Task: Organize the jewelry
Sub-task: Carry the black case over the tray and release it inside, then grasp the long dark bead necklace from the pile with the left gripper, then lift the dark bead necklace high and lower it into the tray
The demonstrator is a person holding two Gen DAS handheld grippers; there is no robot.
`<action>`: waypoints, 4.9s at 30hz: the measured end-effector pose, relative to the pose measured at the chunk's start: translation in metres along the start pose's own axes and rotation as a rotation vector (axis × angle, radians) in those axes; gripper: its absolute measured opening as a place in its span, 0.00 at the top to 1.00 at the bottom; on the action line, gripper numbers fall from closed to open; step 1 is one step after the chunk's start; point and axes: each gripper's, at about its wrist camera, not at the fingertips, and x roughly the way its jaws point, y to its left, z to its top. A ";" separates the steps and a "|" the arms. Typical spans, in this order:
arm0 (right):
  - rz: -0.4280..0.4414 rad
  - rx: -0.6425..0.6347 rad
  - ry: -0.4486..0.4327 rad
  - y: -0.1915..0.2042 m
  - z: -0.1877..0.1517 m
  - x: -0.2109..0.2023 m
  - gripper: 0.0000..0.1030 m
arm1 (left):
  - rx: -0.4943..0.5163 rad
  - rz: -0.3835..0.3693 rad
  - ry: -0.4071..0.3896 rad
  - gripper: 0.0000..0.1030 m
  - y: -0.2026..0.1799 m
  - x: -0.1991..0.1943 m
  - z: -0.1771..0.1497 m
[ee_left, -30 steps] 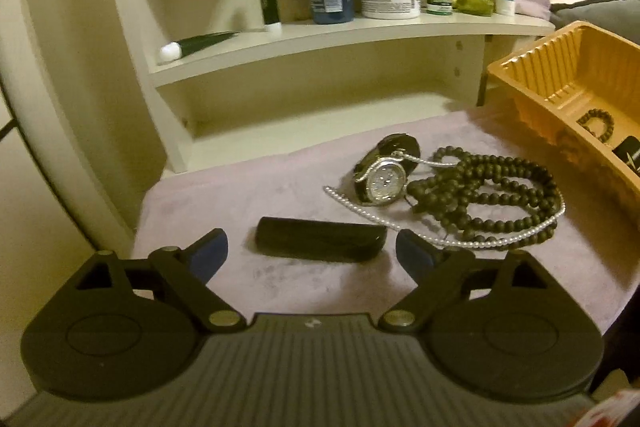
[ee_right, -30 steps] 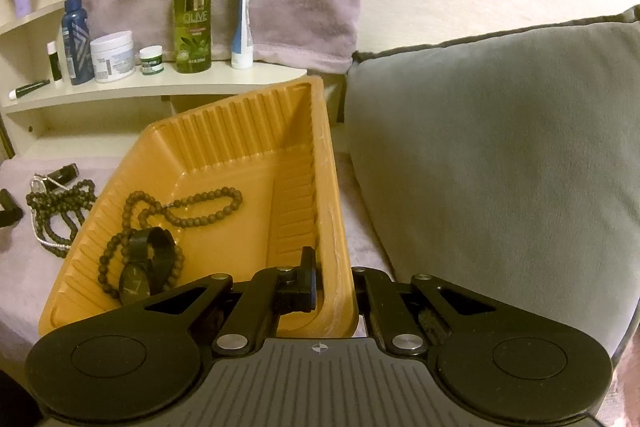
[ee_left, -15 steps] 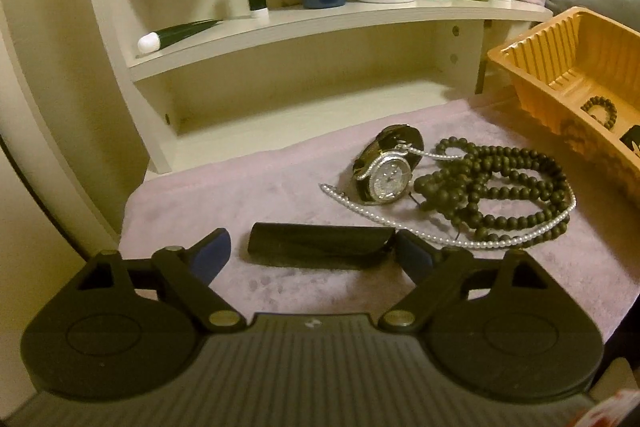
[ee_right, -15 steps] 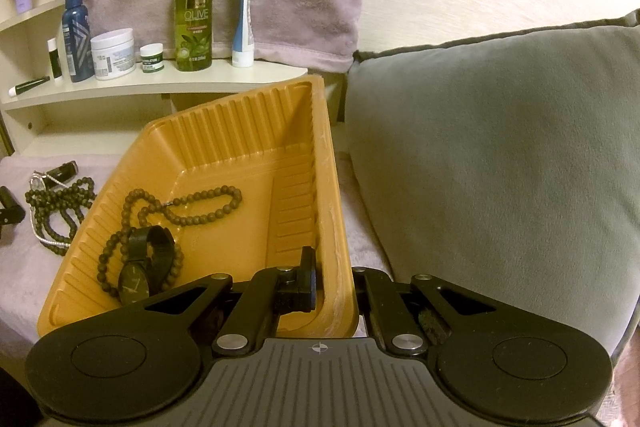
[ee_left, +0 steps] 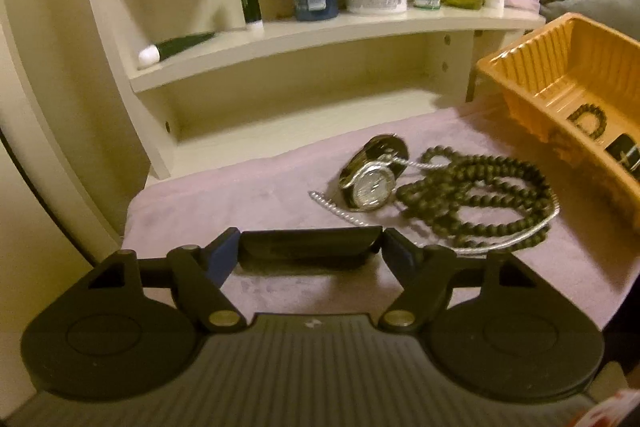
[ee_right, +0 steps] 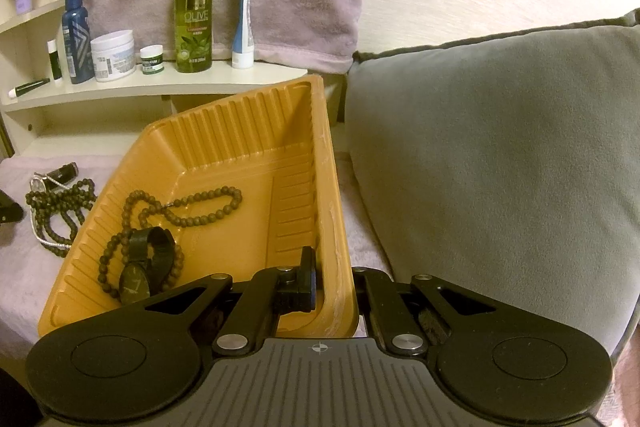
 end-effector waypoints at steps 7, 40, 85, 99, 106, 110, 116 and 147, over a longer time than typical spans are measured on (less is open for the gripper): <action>0.005 0.003 -0.008 0.000 -0.001 -0.003 0.95 | 0.018 -0.033 -0.048 0.28 -0.029 -0.032 0.015; 0.029 0.019 -0.030 0.000 0.000 -0.009 0.95 | 0.204 -0.474 -0.110 0.28 -0.208 -0.040 0.063; 0.025 0.010 -0.036 0.002 -0.002 -0.009 0.96 | -0.098 0.004 -0.032 0.35 -0.065 -0.033 0.020; 0.019 0.005 -0.028 0.001 -0.001 -0.006 0.96 | -0.114 0.008 0.029 0.47 -0.061 0.004 0.033; 0.017 0.004 -0.026 0.000 -0.001 -0.005 0.96 | -0.114 -0.006 0.060 0.54 -0.060 0.016 0.031; 0.016 0.004 -0.026 0.000 -0.001 -0.005 0.96 | -0.122 -0.013 0.065 0.56 -0.059 0.019 0.031; 0.015 0.003 -0.026 0.001 -0.002 -0.004 0.96 | -0.121 -0.023 0.078 0.67 -0.058 0.025 0.029; 0.020 0.005 -0.040 0.003 0.000 -0.009 0.96 | 0.039 -0.085 -0.149 0.90 -0.056 -0.056 0.096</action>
